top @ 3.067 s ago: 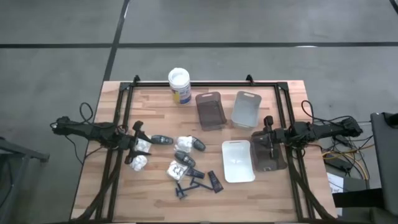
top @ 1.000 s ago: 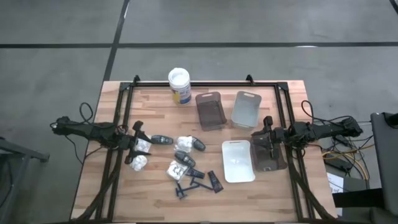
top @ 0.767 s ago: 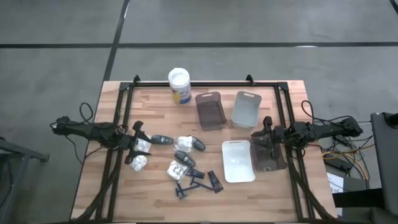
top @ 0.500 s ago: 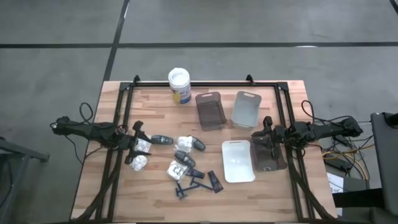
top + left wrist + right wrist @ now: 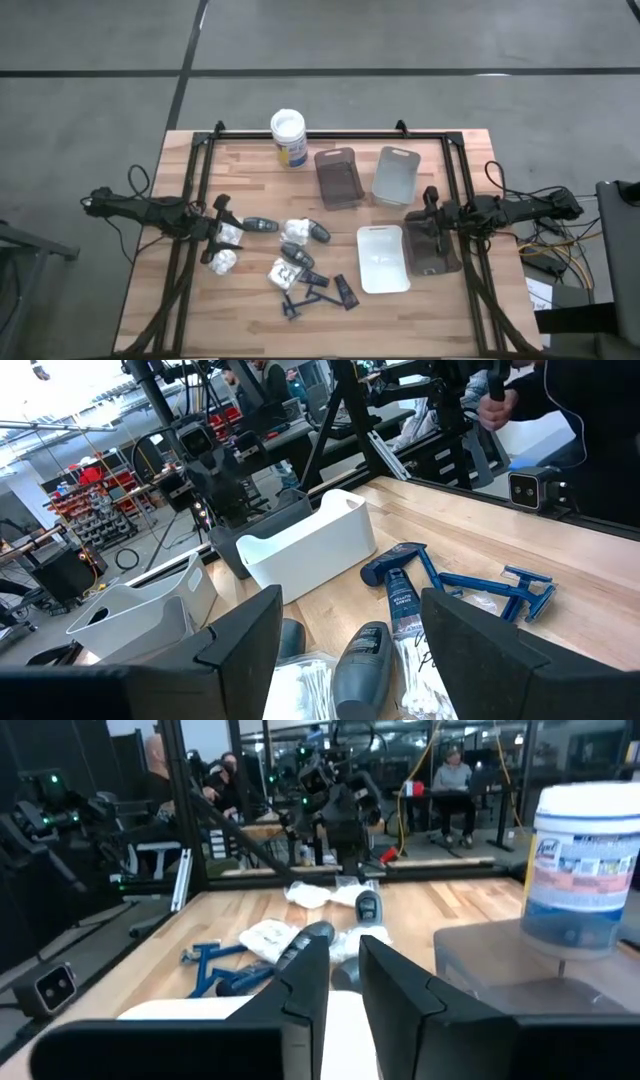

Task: Pick & Place Travel size toiletries
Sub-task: Put the blue razor into the top black bin

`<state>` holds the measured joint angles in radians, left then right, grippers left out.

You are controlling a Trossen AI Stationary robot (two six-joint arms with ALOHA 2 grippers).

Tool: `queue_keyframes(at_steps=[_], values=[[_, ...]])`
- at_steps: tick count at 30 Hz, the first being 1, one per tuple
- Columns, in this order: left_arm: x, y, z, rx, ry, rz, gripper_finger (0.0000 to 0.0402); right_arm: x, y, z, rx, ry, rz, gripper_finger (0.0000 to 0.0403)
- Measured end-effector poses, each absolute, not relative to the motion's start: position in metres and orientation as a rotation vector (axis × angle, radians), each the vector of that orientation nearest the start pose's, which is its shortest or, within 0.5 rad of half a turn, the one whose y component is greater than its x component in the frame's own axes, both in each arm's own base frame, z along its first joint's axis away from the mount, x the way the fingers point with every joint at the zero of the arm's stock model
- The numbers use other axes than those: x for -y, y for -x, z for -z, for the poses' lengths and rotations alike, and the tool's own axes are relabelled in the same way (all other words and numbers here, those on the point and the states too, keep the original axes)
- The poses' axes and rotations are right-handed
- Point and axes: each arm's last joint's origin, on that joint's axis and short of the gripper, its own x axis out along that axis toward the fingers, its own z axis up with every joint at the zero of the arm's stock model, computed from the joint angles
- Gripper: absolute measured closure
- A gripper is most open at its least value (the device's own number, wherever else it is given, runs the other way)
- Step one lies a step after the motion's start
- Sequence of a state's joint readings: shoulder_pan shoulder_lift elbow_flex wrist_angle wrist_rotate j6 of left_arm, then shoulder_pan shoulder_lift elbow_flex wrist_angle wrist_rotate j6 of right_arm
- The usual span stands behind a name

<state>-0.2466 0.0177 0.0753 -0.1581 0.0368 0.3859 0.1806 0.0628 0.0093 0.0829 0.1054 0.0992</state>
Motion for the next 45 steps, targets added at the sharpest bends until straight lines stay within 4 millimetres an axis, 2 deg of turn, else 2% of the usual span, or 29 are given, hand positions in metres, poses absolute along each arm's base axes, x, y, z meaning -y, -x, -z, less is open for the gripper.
queue_keyframes(at_steps=[8,24,28,38,45], values=[[0.024,-0.09,-0.172,-0.044,-0.394,0.299,0.0158,-0.015,-0.1,-0.17,0.032,-0.085,-0.078,0.036],[0.024,-0.09,-0.173,-0.044,-0.393,0.299,0.0158,-0.017,-0.101,-0.166,-0.018,-0.174,-0.126,0.0326],[0.024,-0.09,-0.172,-0.044,-0.393,0.299,0.0158,-0.017,-0.103,-0.167,-0.022,-0.204,-0.129,0.0334],[0.024,-0.09,-0.173,-0.044,-0.393,0.299,0.0158,-0.021,-0.116,-0.167,-0.033,-0.149,-0.149,0.0347],[0.024,-0.09,-0.172,-0.045,-0.393,0.299,0.0158,-0.026,-0.134,-0.19,-0.119,-0.122,-0.163,0.0325]])
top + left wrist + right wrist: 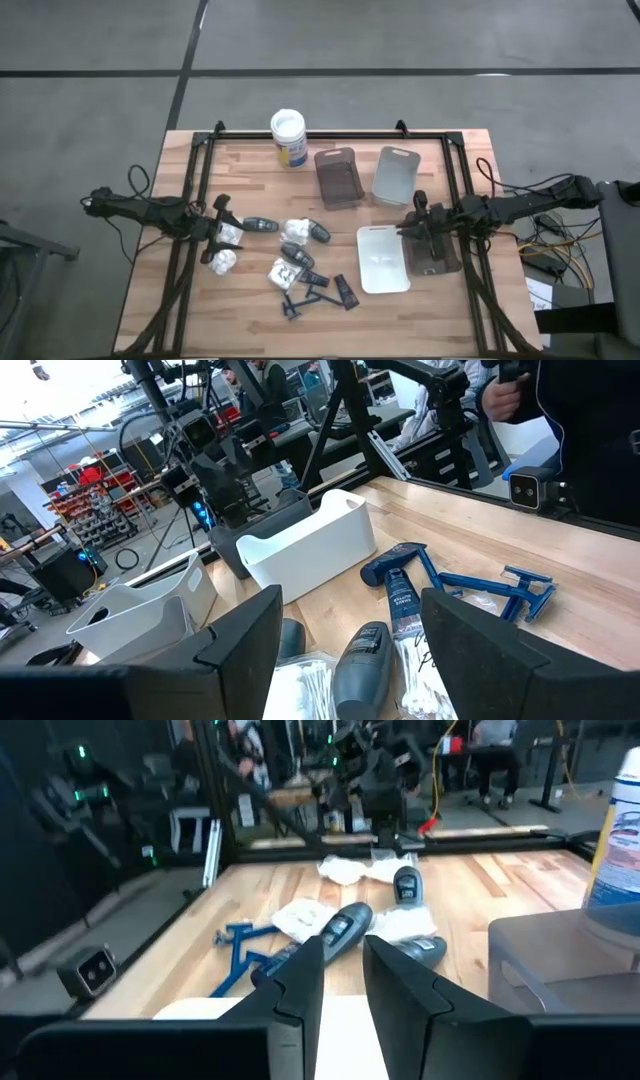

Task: Pick & Place Travel size toiletries
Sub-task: Put the blue razor into the top black bin

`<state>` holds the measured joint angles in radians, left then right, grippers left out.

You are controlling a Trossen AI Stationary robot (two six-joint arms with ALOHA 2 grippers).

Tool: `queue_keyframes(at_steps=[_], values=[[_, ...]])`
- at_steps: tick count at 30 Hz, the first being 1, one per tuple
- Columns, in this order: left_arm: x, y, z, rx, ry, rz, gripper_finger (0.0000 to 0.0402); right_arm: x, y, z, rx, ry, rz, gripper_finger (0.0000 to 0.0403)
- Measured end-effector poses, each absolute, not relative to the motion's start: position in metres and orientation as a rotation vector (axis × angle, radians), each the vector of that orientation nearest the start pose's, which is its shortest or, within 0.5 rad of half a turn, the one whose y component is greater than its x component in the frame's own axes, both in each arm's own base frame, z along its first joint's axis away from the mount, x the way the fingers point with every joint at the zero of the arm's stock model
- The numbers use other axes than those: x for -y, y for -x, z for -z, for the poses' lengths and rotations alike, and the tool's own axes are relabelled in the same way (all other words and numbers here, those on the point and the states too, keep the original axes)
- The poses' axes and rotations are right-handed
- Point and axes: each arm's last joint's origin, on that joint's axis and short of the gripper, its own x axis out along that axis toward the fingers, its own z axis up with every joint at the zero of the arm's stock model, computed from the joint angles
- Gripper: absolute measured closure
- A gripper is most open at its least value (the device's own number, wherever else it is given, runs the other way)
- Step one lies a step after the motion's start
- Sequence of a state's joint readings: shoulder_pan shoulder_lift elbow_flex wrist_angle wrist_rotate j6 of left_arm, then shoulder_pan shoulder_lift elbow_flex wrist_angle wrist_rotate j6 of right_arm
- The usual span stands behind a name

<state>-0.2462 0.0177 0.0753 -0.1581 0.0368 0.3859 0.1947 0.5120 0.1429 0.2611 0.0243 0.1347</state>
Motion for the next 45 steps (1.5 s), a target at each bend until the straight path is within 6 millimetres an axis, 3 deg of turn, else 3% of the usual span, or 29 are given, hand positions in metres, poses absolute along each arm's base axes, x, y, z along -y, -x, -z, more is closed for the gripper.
queue_keyframes(at_steps=[20,35,45], values=[[0.024,-0.09,-0.172,-0.044,-0.393,0.299,0.0158,-0.064,-0.213,-0.237,-0.325,0.013,-0.264,0.0288],[0.024,-0.09,-0.173,-0.044,-0.393,0.299,0.0158,-0.09,-0.266,-0.242,-0.387,0.072,-0.303,0.0259],[0.024,-0.09,-0.173,-0.044,-0.393,0.299,0.0158,-0.118,-0.276,-0.228,-0.409,0.087,-0.379,0.0237]])
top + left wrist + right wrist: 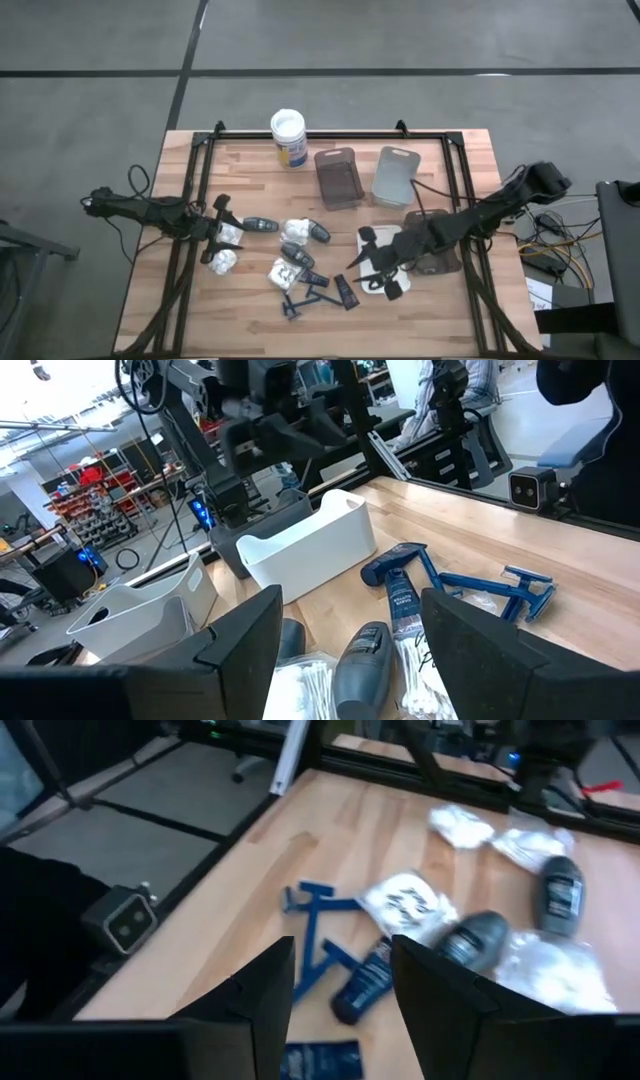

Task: Pick & Place Travel size toiletries
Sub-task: Put the blue razor into the top black bin

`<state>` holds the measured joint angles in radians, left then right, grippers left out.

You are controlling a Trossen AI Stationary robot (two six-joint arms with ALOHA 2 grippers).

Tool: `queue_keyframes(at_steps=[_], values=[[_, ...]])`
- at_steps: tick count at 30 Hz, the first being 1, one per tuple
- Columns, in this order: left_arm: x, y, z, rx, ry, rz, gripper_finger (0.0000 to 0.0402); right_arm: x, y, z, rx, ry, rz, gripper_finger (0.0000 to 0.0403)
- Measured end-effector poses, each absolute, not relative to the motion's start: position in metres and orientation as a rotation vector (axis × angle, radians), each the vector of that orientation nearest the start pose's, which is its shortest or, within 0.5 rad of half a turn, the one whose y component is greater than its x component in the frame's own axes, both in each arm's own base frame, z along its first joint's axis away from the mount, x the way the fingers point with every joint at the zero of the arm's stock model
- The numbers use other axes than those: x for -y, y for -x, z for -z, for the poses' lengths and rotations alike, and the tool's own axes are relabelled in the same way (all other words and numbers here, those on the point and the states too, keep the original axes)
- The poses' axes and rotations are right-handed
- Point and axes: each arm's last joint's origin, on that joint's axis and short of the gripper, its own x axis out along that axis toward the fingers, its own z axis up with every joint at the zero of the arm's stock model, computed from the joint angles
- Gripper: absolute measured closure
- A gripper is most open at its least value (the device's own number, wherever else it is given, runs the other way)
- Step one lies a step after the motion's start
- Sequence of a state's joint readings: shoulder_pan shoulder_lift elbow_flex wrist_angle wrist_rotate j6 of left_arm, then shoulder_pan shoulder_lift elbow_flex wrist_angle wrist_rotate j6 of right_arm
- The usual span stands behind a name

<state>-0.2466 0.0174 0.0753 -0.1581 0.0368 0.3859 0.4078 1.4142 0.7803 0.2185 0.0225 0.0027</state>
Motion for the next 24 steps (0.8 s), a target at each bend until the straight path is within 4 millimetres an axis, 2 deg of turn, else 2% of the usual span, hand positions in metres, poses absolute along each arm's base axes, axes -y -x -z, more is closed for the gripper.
queue_keyframes(at_steps=[12,17,24], values=[[0.024,-0.09,-0.172,-0.044,-0.393,0.299,0.0158,-0.157,-0.277,-0.213,-0.426,-0.114,-0.444,0.0215],[0.024,-0.09,-0.173,-0.044,-0.393,0.299,0.0158,-0.178,-0.285,-0.22,-0.424,-0.115,-0.486,0.0225],[0.024,-0.09,-0.172,-0.044,-0.394,0.299,0.0158,-0.201,-0.306,-0.226,-0.576,-0.053,-0.483,0.0243]])
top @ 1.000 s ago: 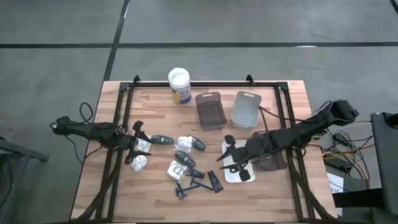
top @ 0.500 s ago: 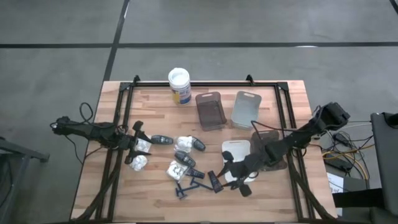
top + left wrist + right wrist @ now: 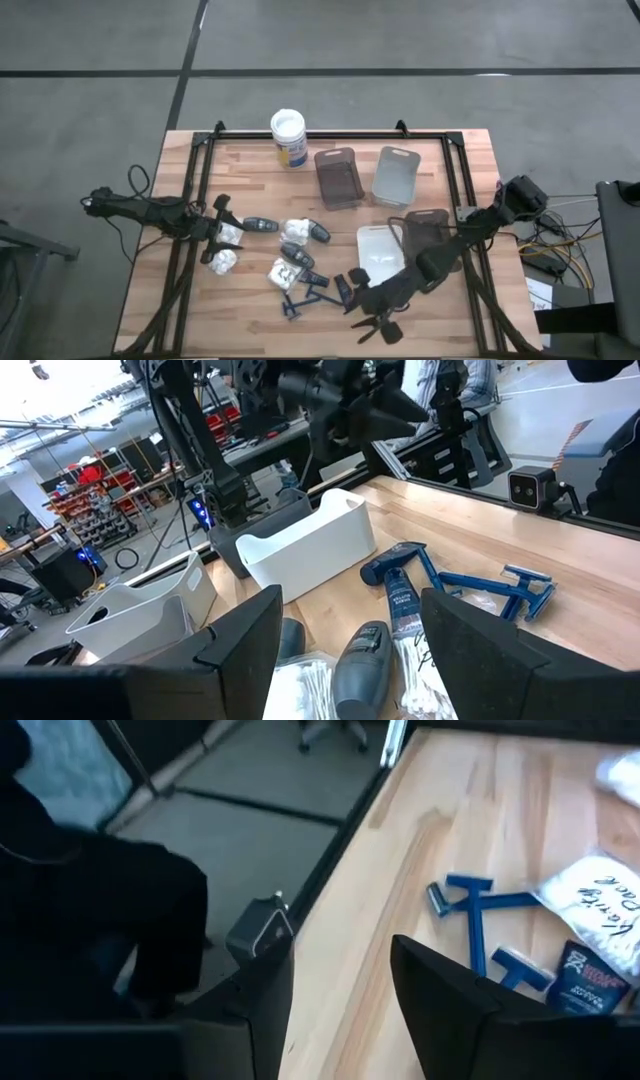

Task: Pick & Place Travel size toiletries
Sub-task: Put the blue razor into the top black bin

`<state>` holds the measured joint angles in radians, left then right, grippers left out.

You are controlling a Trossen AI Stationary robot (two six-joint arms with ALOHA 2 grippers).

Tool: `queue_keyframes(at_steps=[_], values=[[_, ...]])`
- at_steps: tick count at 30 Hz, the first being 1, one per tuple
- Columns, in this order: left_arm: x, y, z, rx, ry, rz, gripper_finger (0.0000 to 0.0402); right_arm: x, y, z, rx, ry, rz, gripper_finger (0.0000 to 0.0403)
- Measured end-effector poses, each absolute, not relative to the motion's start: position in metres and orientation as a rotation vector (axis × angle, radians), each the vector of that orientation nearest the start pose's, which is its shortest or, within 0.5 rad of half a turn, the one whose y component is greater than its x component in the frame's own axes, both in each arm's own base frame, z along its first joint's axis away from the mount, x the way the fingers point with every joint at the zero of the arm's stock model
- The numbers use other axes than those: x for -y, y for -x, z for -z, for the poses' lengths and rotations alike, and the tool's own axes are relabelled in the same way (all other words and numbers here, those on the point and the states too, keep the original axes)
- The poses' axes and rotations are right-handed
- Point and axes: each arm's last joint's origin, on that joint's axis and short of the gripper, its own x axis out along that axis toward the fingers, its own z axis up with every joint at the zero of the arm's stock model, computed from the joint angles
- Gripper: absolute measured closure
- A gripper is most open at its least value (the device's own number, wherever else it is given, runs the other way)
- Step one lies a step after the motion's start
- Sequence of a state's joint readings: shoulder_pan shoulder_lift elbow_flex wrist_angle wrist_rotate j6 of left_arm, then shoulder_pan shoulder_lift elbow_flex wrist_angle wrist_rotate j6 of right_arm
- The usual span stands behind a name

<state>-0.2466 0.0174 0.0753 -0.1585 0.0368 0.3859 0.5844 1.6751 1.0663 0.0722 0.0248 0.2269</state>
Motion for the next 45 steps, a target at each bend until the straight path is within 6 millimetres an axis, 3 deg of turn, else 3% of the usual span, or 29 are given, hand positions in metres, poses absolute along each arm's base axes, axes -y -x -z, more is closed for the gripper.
queue_keyframes(at_steps=[8,14,20,30,35,40,45], values=[[0.024,-0.09,-0.172,-0.045,-0.394,0.299,0.0158,-0.212,-0.324,-0.229,-0.678,0.075,-0.49,0.0264],[0.024,-0.09,-0.172,-0.047,-0.394,0.3,0.0158,-0.215,-0.33,-0.215,-0.706,0.144,-0.502,0.0281],[0.024,-0.091,-0.172,-0.051,-0.394,0.3,0.0158,-0.207,-0.338,-0.2,-0.764,0.1,-0.449,0.0285],[0.024,-0.091,-0.172,-0.05,-0.394,0.3,0.0158,-0.19,-0.353,-0.175,-0.839,0.041,-0.363,0.0214],[0.024,-0.091,-0.172,-0.051,-0.394,0.3,0.0158,-0.194,-0.361,-0.166,-0.85,0.056,-0.366,0.018],[0.024,-0.091,-0.172,-0.052,-0.394,0.3,0.0158,-0.2,-0.37,-0.158,-0.872,0.038,-0.357,0.0164],[0.024,-0.091,-0.172,-0.052,-0.394,0.3,0.0158,-0.2,-0.373,-0.164,-0.912,0.04,-0.34,0.0162]])
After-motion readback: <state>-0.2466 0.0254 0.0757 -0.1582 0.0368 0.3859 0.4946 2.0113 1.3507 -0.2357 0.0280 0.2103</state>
